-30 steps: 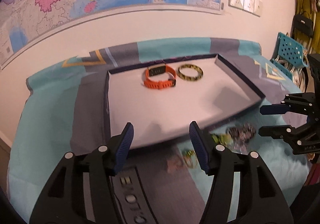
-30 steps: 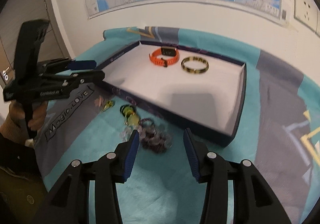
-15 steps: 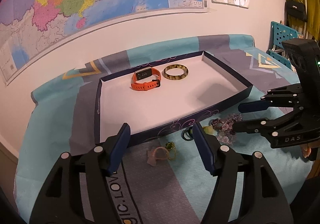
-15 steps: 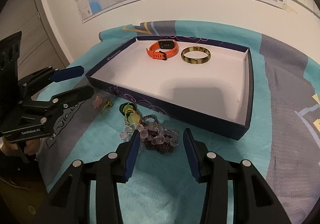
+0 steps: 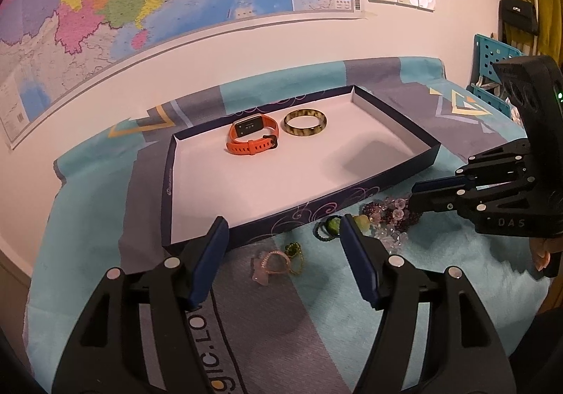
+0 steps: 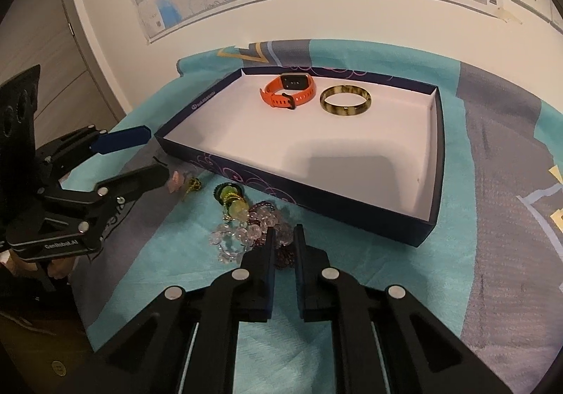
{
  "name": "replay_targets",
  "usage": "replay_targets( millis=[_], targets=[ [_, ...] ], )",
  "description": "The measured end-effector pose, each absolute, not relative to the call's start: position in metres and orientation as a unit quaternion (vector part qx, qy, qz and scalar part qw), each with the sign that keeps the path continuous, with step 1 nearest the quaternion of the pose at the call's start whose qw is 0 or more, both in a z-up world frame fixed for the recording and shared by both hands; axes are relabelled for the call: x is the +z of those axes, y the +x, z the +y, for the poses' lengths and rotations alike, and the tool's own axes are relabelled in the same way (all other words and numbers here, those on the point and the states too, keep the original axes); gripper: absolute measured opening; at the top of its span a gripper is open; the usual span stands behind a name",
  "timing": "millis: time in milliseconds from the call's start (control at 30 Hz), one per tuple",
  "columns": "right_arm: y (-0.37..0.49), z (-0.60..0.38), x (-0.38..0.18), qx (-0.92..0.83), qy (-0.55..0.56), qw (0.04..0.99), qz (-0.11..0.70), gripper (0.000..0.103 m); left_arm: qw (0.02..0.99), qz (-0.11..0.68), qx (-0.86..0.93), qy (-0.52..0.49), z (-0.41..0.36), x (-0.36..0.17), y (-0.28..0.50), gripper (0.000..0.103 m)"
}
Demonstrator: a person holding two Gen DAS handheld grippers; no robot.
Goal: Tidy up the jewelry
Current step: 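Move both tools back to the remaining jewelry beside the box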
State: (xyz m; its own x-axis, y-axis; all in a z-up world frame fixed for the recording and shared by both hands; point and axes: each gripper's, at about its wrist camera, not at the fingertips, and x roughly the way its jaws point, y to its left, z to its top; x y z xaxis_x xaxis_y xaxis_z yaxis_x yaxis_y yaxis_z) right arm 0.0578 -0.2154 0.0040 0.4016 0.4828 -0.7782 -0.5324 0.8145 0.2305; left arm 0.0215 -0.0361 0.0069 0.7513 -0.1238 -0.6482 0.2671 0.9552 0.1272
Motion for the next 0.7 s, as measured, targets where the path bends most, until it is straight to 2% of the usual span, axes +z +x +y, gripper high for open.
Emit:
replay_targets(
  millis=[333, 400, 500, 567, 600, 667, 700],
  targets=[
    [0.046, -0.214, 0.016, 0.318, -0.03, 0.838, 0.443, 0.008, 0.925, 0.356, -0.101, 0.087, -0.023, -0.006, 0.022, 0.066],
    [0.044, -0.216, 0.017, 0.326, -0.017, 0.836, 0.44, 0.004, 0.923, 0.362, -0.1, 0.081, -0.02, -0.008, 0.023, 0.066],
    [0.042, -0.218, 0.022, 0.322, -0.016, 0.842, 0.432, 0.004, 0.922, 0.367, -0.099, 0.076, -0.016, -0.012, 0.022, 0.066],
    [0.044, -0.222, 0.02, 0.316, -0.008, 0.843, 0.435, 0.01, 0.921, 0.369, -0.1, 0.074, -0.015, -0.013, 0.022, 0.066],
    [0.045, -0.221, 0.016, 0.317, -0.008, 0.837, 0.446, 0.021, 0.921, 0.37, -0.1, 0.073, -0.014, -0.013, 0.022, 0.066],
    [0.045, -0.217, 0.011, 0.307, -0.023, 0.84, 0.447, 0.028, 0.92, 0.371, -0.101, 0.074, -0.015, -0.014, 0.022, 0.067],
    [0.044, -0.214, 0.009, 0.309, -0.026, 0.837, 0.45, 0.028, 0.92, 0.372, -0.102, 0.076, -0.015, -0.015, 0.022, 0.067]
  ],
)
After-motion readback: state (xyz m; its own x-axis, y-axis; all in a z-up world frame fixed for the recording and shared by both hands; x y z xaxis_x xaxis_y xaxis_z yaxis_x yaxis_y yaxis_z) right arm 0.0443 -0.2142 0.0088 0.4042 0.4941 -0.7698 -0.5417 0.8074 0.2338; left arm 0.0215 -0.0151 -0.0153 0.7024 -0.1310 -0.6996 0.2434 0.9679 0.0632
